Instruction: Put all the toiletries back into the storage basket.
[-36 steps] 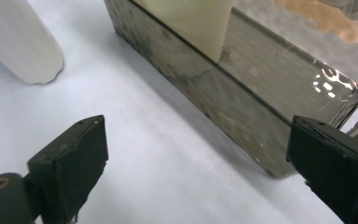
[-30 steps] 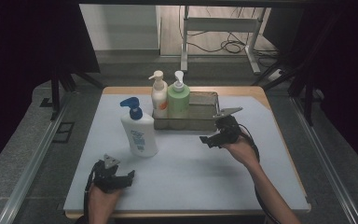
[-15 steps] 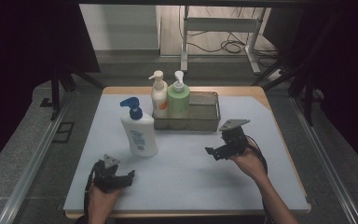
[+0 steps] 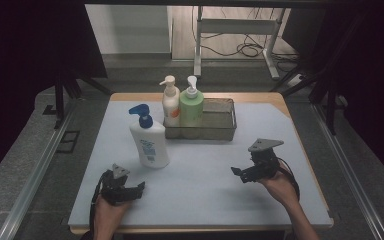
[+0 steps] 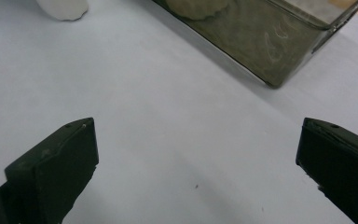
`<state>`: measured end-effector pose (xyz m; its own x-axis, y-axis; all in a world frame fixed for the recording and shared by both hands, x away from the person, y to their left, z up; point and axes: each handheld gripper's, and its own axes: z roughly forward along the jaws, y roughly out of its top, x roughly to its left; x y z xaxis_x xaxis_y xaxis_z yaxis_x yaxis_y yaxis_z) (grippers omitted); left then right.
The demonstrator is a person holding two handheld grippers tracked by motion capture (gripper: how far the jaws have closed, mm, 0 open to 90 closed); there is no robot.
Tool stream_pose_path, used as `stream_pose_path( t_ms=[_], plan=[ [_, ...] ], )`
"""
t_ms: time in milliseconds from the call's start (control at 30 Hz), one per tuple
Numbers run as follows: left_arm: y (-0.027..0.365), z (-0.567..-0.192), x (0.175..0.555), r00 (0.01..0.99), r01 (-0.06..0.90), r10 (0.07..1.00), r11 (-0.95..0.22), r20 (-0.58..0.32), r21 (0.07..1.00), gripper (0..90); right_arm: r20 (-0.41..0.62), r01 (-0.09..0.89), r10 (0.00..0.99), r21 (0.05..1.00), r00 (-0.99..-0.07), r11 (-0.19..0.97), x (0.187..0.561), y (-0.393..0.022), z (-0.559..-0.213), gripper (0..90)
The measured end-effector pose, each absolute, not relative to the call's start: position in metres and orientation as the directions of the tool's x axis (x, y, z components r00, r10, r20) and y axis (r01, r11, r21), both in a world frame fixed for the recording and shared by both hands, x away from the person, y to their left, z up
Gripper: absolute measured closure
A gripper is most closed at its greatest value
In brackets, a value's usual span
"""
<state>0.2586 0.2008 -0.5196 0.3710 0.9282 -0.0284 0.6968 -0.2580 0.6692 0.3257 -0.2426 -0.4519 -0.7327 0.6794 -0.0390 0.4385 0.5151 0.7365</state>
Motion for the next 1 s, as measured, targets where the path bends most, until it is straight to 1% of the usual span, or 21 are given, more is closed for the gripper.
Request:
stream_pose_path(
  t_ms=[133,267,467,833,1000],
  plan=[
    [0.203,-0.516,0.259,0.372,0.688,0.928,-0.258,-0.025,0.679,16.7,-0.043,0.433,0.688,0.749,-0.724,0.501,0.316,-0.25,-0.454,0.0],
    [0.207,-0.512,0.261,0.368,0.679,0.929,-0.249,-0.027,0.691,20.8,-0.047,0.446,0.7,0.741,-0.712,0.503,0.307,-0.256,-0.46,0.0],
    [0.214,-0.507,0.264,0.367,0.667,0.93,-0.25,-0.017,0.702,26.0,-0.029,0.465,0.711,0.738,-0.703,0.489,0.297,-0.262,-0.471,0.0],
    [0.226,-0.501,0.276,0.368,0.65,0.929,-0.232,-0.034,0.724,42.1,-0.004,0.508,0.759,0.74,-0.652,0.44,0.282,-0.278,-0.492,0.0],
    [0.232,-0.496,0.285,0.375,0.642,0.925,-0.216,-0.056,0.736,53.2,-0.001,0.534,0.768,0.718,-0.64,0.446,0.277,-0.283,-0.505,0.0]
  ],
)
